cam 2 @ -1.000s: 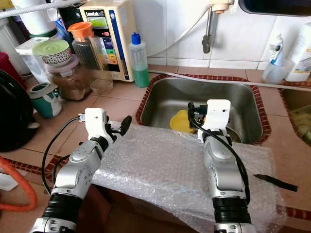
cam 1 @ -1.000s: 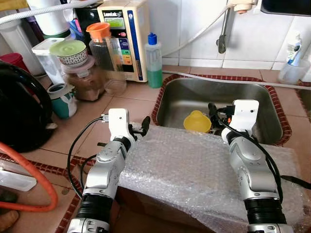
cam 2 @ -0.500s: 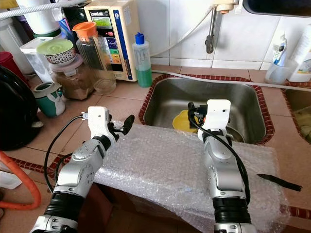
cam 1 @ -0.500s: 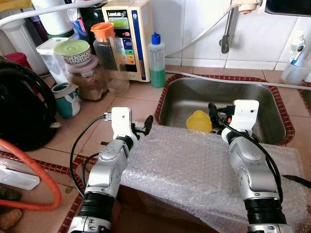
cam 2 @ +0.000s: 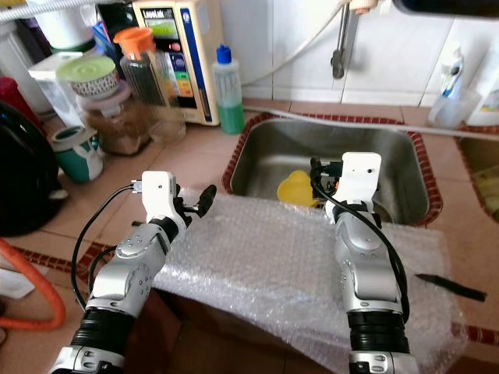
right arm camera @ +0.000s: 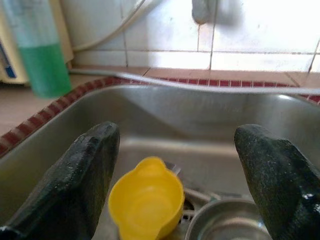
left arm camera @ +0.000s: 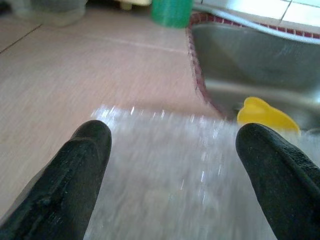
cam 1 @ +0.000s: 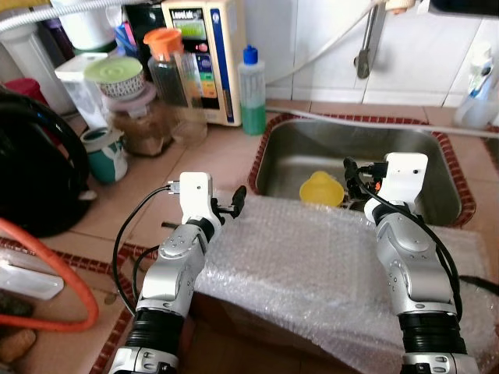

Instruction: Kitchen organization

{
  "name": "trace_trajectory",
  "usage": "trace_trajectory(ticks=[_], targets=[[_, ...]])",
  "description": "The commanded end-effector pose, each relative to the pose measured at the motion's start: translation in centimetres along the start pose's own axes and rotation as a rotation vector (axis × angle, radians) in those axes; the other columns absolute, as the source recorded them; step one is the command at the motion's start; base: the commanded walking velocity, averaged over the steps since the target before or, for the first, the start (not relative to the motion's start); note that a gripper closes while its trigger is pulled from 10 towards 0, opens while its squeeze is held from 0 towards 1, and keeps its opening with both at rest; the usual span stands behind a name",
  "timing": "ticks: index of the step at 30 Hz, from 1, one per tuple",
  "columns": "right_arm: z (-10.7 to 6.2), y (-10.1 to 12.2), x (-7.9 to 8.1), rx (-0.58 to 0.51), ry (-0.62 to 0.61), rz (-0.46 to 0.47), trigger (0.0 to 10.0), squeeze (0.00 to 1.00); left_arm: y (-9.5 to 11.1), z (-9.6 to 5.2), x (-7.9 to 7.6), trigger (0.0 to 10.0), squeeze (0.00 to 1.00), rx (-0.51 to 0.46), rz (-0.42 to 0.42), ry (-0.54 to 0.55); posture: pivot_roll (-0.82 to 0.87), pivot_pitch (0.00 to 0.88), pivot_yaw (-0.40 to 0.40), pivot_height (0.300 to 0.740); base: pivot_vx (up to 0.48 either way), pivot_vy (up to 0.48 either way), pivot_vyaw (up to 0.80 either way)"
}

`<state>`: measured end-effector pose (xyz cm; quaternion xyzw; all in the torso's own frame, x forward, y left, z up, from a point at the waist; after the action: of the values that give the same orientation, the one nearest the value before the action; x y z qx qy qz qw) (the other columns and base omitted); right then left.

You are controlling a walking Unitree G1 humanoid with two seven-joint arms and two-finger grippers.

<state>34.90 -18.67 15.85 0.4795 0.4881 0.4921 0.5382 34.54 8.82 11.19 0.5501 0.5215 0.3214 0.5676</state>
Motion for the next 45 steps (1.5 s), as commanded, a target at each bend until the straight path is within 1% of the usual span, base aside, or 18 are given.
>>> trace_trajectory(ticks=[1, 12, 15, 18, 27, 32, 34, 35, 38, 41, 45], targets=[[-0.1, -0.2, 0.5, 0.008, 0.020, 0.003, 10.0, 0.00, -0.2, -0.1, 0.5, 10.0, 0.00, 0.014, 0.009, 0.016, -0.04, 0.000, 0.093, 0.740, -0.285, 0.000, 0.00], [-0.4, -0.2, 0.9, 0.001, 0.032, 0.009, 10.0, 0.00, -0.2, -0.1, 0.4, 10.0, 0.00, 0.015, 0.012, 0.011, -0.05, 0.000, 0.097, 0.740, -0.291, 0.000, 0.00], [-0.5, 1.2, 1.4, -0.090, 0.056, 0.035, 10.0, 0.00, -0.1, -0.1, 0.4, 10.0, 0.00, 0.013, 0.013, 0.012, -0.05, 0.000, 0.097, 0.740, -0.280, 0.000, 0.00], [-0.6, 1.7, 1.6, -0.112, 0.070, 0.048, 10.0, 0.00, -0.1, -0.1, 0.4, 10.0, 0.00, 0.013, 0.014, 0.013, -0.05, 0.000, 0.096, 0.740, -0.276, 0.000, 0.00], [-0.7, 1.5, 1.8, -0.107, 0.080, 0.038, 10.0, 0.00, 0.1, -0.1, 0.3, 10.0, 0.00, 0.006, 0.018, 0.009, -0.04, 0.000, 0.094, 0.740, -0.264, 0.000, 0.00], [-0.9, 1.4, 2.1, -0.105, 0.090, 0.038, 10.0, 0.00, 0.2, -0.2, 0.2, 10.0, 0.00, -0.001, 0.024, 0.003, -0.04, 0.000, 0.093, 0.740, 0.000, 0.000, 0.00], [-1.0, 1.4, 2.3, -0.102, 0.095, 0.038, 10.0, 0.00, 0.5, -0.3, 0.2, 10.0, 0.00, -0.031, 0.002, -0.007, -0.04, 0.000, 0.092, 0.740, 0.000, 0.000, 0.00], [-1.0, 1.4, 2.3, -0.102, 0.095, 0.038, 10.0, 0.00, 0.5, -0.3, 0.2, 10.0, 0.00, -0.031, 0.002, -0.007, -0.04, 0.000, 0.092, 0.740, 0.000, 0.000, 0.00], [-1.0, 1.4, 2.4, -0.100, 0.097, 0.038, 10.0, 0.00, 0.6, -0.3, 0.0, 10.0, 0.00, -0.035, 0.022, -0.027, -0.05, 0.000, 0.092, 0.740, 0.000, 0.000, 0.00], [-0.9, 1.4, 2.4, -0.101, 0.097, 0.036, 10.0, 0.00, 0.6, -0.3, -0.2, 10.0, 0.00, -0.038, 0.012, -0.041, -0.05, 0.000, 0.092, 0.740, 0.000, 0.000, 0.00], [-0.9, 1.4, 2.3, -0.100, 0.095, 0.032, 10.0, 0.00, 0.6, -0.3, -0.4, 10.0, 0.00, -0.037, -0.014, -0.049, -0.05, 0.000, 0.093, 0.740, 0.000, -0.354, 0.00]])
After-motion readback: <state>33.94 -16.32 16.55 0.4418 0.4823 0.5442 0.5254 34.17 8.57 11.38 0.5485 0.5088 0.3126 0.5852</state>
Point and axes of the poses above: a point about 5 cm out from each wrist's last joint towards the gripper, its own z axis pointing out of the wrist towards the gripper, its own y axis along the axis of the wrist's last joint, x = y × z, the point moved 2 cm from there along z, pointing out of the wrist towards the gripper, and after that the axes turned 1 degree about -z, right-handed, at the moved point
